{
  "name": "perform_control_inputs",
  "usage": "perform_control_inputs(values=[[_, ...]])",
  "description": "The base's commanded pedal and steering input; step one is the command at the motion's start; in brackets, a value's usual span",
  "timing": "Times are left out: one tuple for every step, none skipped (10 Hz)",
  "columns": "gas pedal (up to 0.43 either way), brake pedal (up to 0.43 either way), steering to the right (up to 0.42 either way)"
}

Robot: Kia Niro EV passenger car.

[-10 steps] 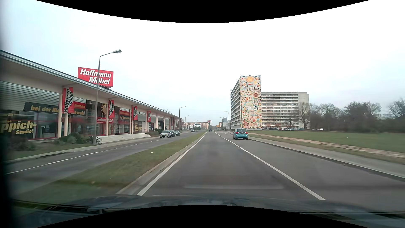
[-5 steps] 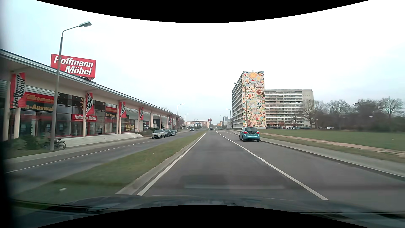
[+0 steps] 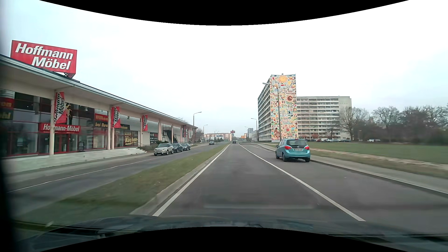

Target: Follow the waypoints while adhering to traffic rules and regulations

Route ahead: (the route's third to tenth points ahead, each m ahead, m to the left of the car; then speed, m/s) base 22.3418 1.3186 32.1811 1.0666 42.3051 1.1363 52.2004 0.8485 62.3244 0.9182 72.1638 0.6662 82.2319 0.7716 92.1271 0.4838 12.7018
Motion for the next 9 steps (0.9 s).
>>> perform_control_inputs(values=[[0.150,0.000,-0.003],[0.150,0.000,-0.003],[0.150,0.000,-0.003],[0.150,0.000,-0.003],[0.138,0.000,-0.003],[0.130,0.000,-0.003],[0.130,0.000,-0.003],[0.130,0.000,-0.003],[0.130,0.000,-0.003]])
